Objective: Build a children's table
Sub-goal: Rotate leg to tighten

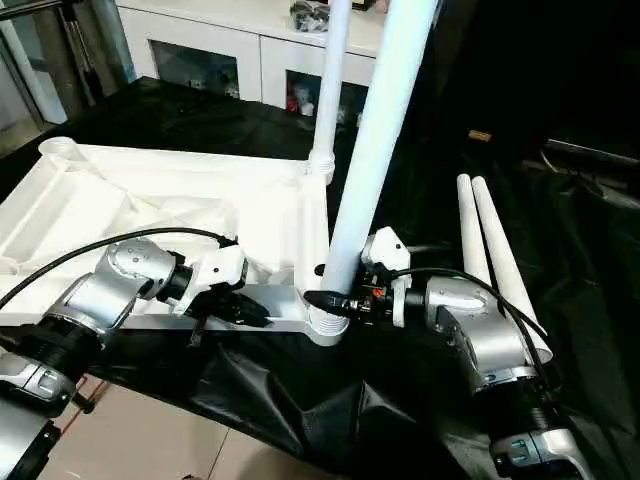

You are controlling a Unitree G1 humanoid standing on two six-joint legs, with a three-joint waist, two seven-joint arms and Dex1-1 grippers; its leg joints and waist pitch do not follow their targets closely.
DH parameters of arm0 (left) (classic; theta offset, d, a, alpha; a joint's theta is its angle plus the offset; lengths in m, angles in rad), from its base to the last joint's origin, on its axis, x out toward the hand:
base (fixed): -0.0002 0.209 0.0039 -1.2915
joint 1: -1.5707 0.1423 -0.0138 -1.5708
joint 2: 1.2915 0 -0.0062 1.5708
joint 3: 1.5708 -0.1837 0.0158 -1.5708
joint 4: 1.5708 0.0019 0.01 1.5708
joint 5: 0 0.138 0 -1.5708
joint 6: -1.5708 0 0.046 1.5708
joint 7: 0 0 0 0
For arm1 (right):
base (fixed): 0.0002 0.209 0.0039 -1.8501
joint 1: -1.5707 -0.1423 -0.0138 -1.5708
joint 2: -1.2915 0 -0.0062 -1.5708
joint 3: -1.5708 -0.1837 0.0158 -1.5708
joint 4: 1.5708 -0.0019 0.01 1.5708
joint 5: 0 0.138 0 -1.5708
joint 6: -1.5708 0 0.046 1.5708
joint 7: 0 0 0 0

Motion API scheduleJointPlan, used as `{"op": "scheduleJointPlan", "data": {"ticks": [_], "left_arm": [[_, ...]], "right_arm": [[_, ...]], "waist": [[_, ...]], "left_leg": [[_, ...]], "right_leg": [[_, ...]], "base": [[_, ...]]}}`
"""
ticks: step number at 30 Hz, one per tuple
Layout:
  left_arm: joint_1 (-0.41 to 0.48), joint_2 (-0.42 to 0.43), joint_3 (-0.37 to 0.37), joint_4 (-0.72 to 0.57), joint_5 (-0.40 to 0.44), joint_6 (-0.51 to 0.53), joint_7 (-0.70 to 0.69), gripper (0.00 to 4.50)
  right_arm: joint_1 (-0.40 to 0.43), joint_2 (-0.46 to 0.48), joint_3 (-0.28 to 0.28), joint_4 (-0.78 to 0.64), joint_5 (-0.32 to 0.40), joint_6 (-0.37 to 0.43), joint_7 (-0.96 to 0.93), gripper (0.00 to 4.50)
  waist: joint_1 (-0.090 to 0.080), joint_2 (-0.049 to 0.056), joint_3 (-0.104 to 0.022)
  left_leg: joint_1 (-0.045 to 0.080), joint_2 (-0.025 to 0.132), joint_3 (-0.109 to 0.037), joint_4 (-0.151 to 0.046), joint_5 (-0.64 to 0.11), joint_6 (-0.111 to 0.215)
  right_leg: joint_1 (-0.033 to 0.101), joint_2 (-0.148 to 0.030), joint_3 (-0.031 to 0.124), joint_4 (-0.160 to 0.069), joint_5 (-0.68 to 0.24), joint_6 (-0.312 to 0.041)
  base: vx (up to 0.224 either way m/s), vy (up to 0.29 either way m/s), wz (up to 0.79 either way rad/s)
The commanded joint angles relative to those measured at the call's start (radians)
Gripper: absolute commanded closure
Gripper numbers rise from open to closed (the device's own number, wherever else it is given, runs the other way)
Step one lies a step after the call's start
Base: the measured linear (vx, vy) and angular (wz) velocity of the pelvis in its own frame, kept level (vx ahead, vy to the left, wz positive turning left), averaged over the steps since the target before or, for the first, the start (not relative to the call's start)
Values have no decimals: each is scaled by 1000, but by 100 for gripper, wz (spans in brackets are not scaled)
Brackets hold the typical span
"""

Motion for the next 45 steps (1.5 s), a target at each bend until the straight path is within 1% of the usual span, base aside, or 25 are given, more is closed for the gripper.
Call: {"op": "scheduleJointPlan", "data": {"ticks": [1, 2, 3, 4, 6, 7, 9, 10, 11, 12, 13, 14, 16, 17, 20, 24, 27, 30, 33, 34, 36, 38, 40, 41, 45], "left_arm": [[-19, 4, -4, 18, 26, -8, 31, 450], [-34, -11, 5, 44, 36, -1, 83, 450], [-41, -18, 9, 54, 38, 2, 104, 450], [-57, -39, 23, 72, 34, 26, 146, 450], [-77, -65, 39, 92, 28, 57, 193, 450], [-98, -91, 50, 108, 26, 84, 239, 450], [-127, -131, 63, 131, 27, 115, 305, 450], [-145, -163, 74, 147, 27, 139, 359, 450], [-145, -163, 74, 147, 27, 139, 359, 450], [-159, -189, 80, 159, 26, 158, 399, 450], [-177, -235, 88, 176, 27, 191, 467, 450], [-187, -272, 90, 188, 30, 210, 509, 450], [-197, -329, 86, 203, 39, 232, 565, 450], [-198, -341, 84, 206, 42, 235, 576, 450], [-193, -345, 65, 211, 55, 222, 578, 450], [-193, -342, 66, 216, 53, 221, 573, 450], [-197, -339, 69, 226, 56, 222, 578, 450], [-199, -334, 66, 231, 61, 222, 580, 450], [-195, -329, 64, 228, 59, 223, 569, 450], [-194, -328, 64, 227, 59, 224, 566, 450], [-192, -325, 64, 223, 57, 222, 558, 450], [-189, -321, 63, 220, 54, 212, 547, 450], [-186, -318, 63, 217, 53, 204, 536, 450], [-184, -314, 61, 214, 52, 198, 525, 450], [-173, -300, 59, 194, 47, 189, 492, 450]], "right_arm": [[50, -1, 49, 98, -63, 39, -17, 263], [21, 29, 28, 167, -102, 10, -130, 263], [6, 42, 18, 202, -119, 1, -185, 263], [-24, 67, -8, 267, -133, -9, -282, 263], [-59, 97, -39, 338, -140, -16, -386, 263], [-86, 122, -59, 387, -138, -19, -454, 263], [-122, 153, -77, 446, -135, -26, -531, 263], [-145, 174, -88, 482, -133, -31, -581, 263], [-145, 174, -88, 482, -133, -31, -581, 263], [-164, 189, -96, 511, -131, -35, -619, 263], [-192, 211, -109, 555, -129, -37, -678, 263], [-218, 229, -118, 597, -130, -44, -723, 263], [-256, 259, -134, 662, -122, -58, -773, 263], [-264, 267, -139, 675, -117, -61, -777, 263], [-271, 281, -126, 687, -133, -66, -772, 263], [-282, 294, -127, 712, -140, -77, -769, 263], [-294, 301, -129, 741, -149, -92, -778, 263], [-309, 305, -124, 774, -166, -103, -790, 263], [-310, 310, -139, 770, -150, -97, -764, 263], [-311, 312, -149, 767, -140, -96, -755, 228], [-317, 314, -159, 765, -131, -101, -743, 190], [-326, 315, -168, 768, -124, -112, -729, 188], [-331, 314, -175, 768, -118, -119, -719, 174], [-334, 313, -179, 765, -115, -122, -709, 147], [-337, 304, -185, 733, -104, -123, -661, 134]], "waist": [[1, 16, -44], [1, 16, -44], [-4, 18, -40], [-8, 17, -39], [-15, 18, -37], [-22, 17, -38], [-25, 23, -34], [-30, 24, -35], [-32, 24, -37], [-31, 25, -41], [-32, 28, -40], [-32, 28, -37], [-30, 26, -38], [-27, 27, -36], [-23, 25, -40], [-19, 23, -41], [-19, 25, -39], [-25, 27, -34], [-26, 27, -34], [-26, 28, -35], [-26, 28, -36], [-24, 28, -38], [-21, 28, -39], [-20, 32, -38], [-17, 31, -41]], "left_leg": [[10, 70, -36, -71, -292, 10], [12, 70, -36, -71, -300, 6], [15, 67, -37, -71, -339, -9], [18, 67, -43, -72, -368, -25], [22, 64, -45, -69, -395, -40], [15, 63, -53, -70, -406, -46], [17, 63, -58, -71, -443, -46], [20, 64, -61, -69, -470, -52], [20, 64, -63, -71, -474, -51], [23, 64, -61, -70, -468, -48], [23, 64, -56, -70, -453, -45], [21, 63, -57, -71, -452, -43], [29, 59, -50, -64, -455, -34], [25, 59, -51, -65, -447, -20], [16, 61, -51, -70, -416, -9], [14, 60, -46, -70, -389, 1], [16, 61, -48, -70, -402, -2], [21, 60, -52, -72, -458, -13], [24, 59, -55, -71, -476, -13], [26, 59, -54, -70, -481, -11], [24, 59, -54, -71, -478, -9], [23, 61, -53, -71, -459, -7], [14, 64, -51, -75, -427, -4], [14, 64, -50, -75, -425, -3], [13, 64, -45, -74, -386, 8]], "right_leg": [[30, -99, 60, -84, -311, -206], [28, -100, 61, -86, -328, -202], [22, -100, 59, -92, -393, -193], [20, -101, 56, -95, -458, -173], [13, -103, 54, -100, -519, -158], [21, -107, 48, -105, -578, -127], [13, -104, 46, -115, -605, -108], [11, -104, 42, -113, -599, -113], [14, -104, 41, -115, -573, -119], [13, -105, 43, -113, -547, -128], [10, -103, 46, -111, -492, -152], [11, -101, 45, -112, -483, -158], [6, -102, 47, -114, -480, -169], [9, -103, 47, -117, -486, -167], [17, -101, 49, -112, -443, -164], [19, -102, 51, -108, -420, -172], [16, -103, 50, -111, -444, -168], [9, -101, 44, -119, -516, -145], [7, -102, 43, -124, -548, -128], [4, -103, 44, -126, -553, -126], [4, -101, 45, -126, -544, -126], [5, -104, 49, -122, -512, -143], [12, -103, 51, -112, -444, -165], [11, -102, 51, -111, -434, -170], [18, -104, 55, -107, -389, -190]], "base": [[0, 0, 0], [0, 0, 0], [0, 0, 0], [-53, 3, -4], [-60, 10, -7], [-62, 25, -14], [-31, 13, -7], [0, 0, 0], [0, 0, 0], [0, 0, 0], [0, 0, 0], [0, 0, 0], [0, 0, 0], [0, 0, 0], [0, 0, 0], [0, 0, 0], [0, 0, 0], [0, 0, 0], [0, 0, 0], [0, 0, 0], [0, 0, 0], [0, 0, 0], [0, 0, 0], [0, 0, 0], [0, 0, 0]]}}
